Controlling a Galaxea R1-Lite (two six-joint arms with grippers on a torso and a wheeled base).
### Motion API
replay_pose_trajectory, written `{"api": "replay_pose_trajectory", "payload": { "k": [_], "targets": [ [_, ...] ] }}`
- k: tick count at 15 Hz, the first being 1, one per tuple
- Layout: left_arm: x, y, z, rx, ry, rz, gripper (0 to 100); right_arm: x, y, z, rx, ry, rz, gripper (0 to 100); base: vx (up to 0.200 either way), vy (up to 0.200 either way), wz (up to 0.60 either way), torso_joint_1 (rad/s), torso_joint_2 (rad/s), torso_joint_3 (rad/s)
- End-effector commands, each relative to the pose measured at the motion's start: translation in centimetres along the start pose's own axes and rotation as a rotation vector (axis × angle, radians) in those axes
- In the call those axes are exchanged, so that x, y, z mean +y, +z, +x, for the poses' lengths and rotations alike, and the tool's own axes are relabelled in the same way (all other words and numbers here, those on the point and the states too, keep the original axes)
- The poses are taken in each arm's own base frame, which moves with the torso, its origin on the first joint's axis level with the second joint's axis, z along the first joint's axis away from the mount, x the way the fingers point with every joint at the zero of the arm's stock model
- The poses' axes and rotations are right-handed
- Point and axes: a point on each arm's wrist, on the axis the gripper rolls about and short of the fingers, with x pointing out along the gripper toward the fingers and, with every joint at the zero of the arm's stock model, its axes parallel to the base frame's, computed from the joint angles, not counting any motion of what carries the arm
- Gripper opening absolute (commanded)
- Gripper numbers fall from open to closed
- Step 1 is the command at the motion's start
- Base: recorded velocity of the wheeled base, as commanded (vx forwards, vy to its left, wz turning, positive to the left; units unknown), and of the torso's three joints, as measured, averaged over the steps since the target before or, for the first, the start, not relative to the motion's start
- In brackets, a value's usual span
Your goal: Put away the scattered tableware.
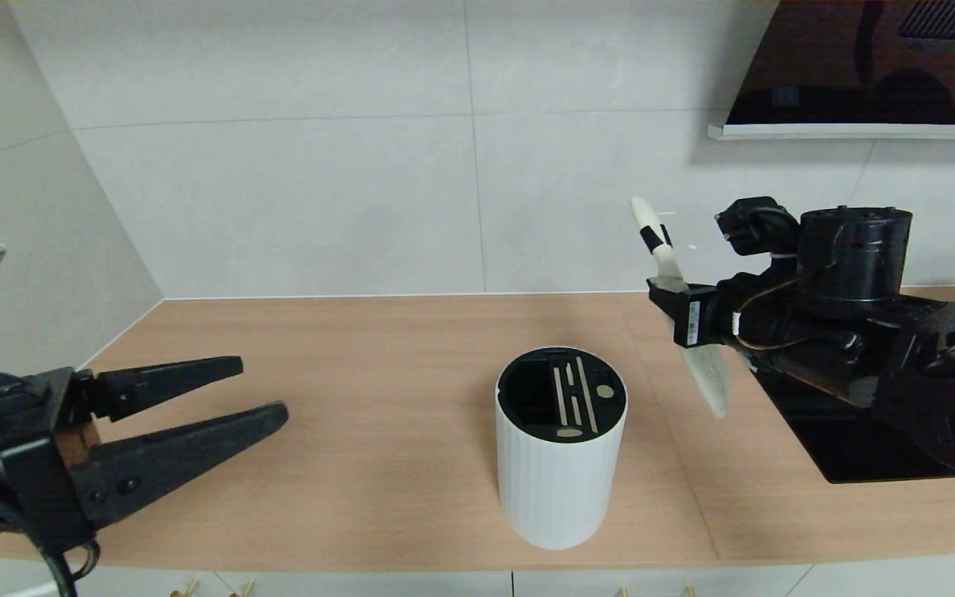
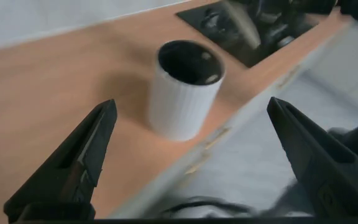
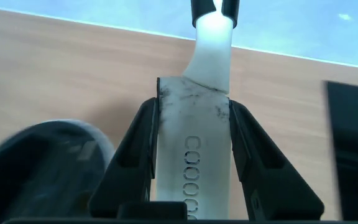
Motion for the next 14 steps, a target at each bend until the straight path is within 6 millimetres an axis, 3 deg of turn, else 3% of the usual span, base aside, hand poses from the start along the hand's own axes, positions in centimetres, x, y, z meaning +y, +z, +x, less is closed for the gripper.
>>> {"api": "replay_pose_trajectory", "payload": {
  "k": [1, 7, 8, 11, 14],
  "targets": [
    [-0.1, -0.4, 2.7, 0.040, -0.087, -0.120, 100, 3.0, 0.5, -2.5, -0.024, 0.104, -0.010, 0, 0.000, 0.000, 0.00, 0.000, 0.00, 0.000],
    [-0.3, 0.4, 5.6, -0.085, -0.199, -0.375, 100, 6.5, 0.5, -5.1, -0.021, 0.244, 0.033, 0, 0.000, 0.000, 0.00, 0.000, 0.00, 0.000],
    [-0.1, 0.7, 6.7, -0.149, -0.176, -0.417, 100, 8.0, 0.3, -6.0, -0.016, 0.301, 0.043, 0, 0.000, 0.000, 0.00, 0.000, 0.00, 0.000],
    [-1.2, -0.1, 9.5, -0.213, -0.118, -0.426, 100, 10.8, 0.1, -7.8, -0.002, 0.413, 0.080, 0, 0.000, 0.000, 0.00, 0.000, 0.00, 0.000],
    [-1.4, -1.0, 10.7, -0.185, -0.106, -0.423, 100, 11.6, -0.3, -8.0, 0.009, 0.442, 0.074, 0, 0.000, 0.000, 0.00, 0.000, 0.00, 0.000]
  ]
}}
